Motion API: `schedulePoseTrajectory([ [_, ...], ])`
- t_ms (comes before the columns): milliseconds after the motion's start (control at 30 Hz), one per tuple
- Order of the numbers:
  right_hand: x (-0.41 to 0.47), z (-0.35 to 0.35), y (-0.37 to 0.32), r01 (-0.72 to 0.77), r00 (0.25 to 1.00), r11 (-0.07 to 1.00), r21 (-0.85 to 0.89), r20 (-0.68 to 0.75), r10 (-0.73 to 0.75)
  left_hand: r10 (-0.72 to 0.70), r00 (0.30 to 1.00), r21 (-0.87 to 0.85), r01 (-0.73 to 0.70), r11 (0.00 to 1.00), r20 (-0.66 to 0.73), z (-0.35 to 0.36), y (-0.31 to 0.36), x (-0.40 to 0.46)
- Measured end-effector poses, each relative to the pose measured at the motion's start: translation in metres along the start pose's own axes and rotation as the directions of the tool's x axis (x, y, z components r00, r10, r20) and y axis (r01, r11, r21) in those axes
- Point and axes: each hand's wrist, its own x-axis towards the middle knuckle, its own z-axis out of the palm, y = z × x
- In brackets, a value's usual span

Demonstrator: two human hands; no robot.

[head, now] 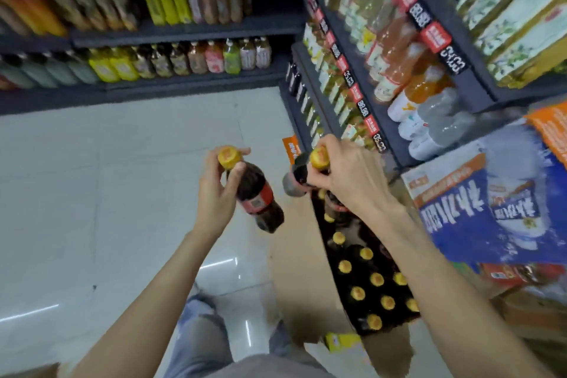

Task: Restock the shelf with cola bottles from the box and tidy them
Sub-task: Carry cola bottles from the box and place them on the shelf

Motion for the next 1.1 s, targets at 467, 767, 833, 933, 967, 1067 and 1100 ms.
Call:
schedulePoseTrajectory([
  [467, 0.200, 0.105, -0.351, 0.130, 0.990, 0.926, 0.354, -0.003, -0.138, -0.133, 0.908, -0.052, 0.123, 0.991, -0.396, -0.408, -0.055, 0.072],
  [767, 0.386, 0.119, -0.537, 0.460, 0.878, 0.772, 0.440, -0.092, -0.470, -0.185, 0.758, -0.161, 0.107, 0.981, -0.625, -0.590, -0.077, 0.181],
  [833, 0.431, 0.127, -0.570, 0.520, 0.844, 0.738, 0.430, -0.131, -0.520, -0.167, 0.743, -0.114, 0.122, 0.986, -0.648, -0.623, -0.088, 0.208],
  [933, 0.502, 0.132, -0.619, 0.591, 0.797, 0.682, 0.430, -0.187, -0.574, -0.108, 0.741, -0.044, 0.106, 0.993, -0.663, -0.679, -0.101, 0.257],
  [967, 0.527, 0.131, -0.636, 0.608, 0.787, 0.671, 0.425, -0.213, -0.579, -0.073, 0.738, -0.017, 0.083, 0.996, -0.671, -0.702, -0.103, 0.279],
  [1067, 0.598, 0.125, -0.688, 0.665, 0.746, 0.634, 0.396, -0.305, -0.592, 0.069, 0.742, 0.116, 0.013, 0.993, -0.667, -0.771, -0.107, 0.348],
  [1100, 0.621, 0.124, -0.705, 0.681, 0.732, 0.620, 0.389, -0.335, -0.593, 0.123, 0.739, 0.165, -0.016, 0.986, -0.663, -0.794, -0.106, 0.371],
])
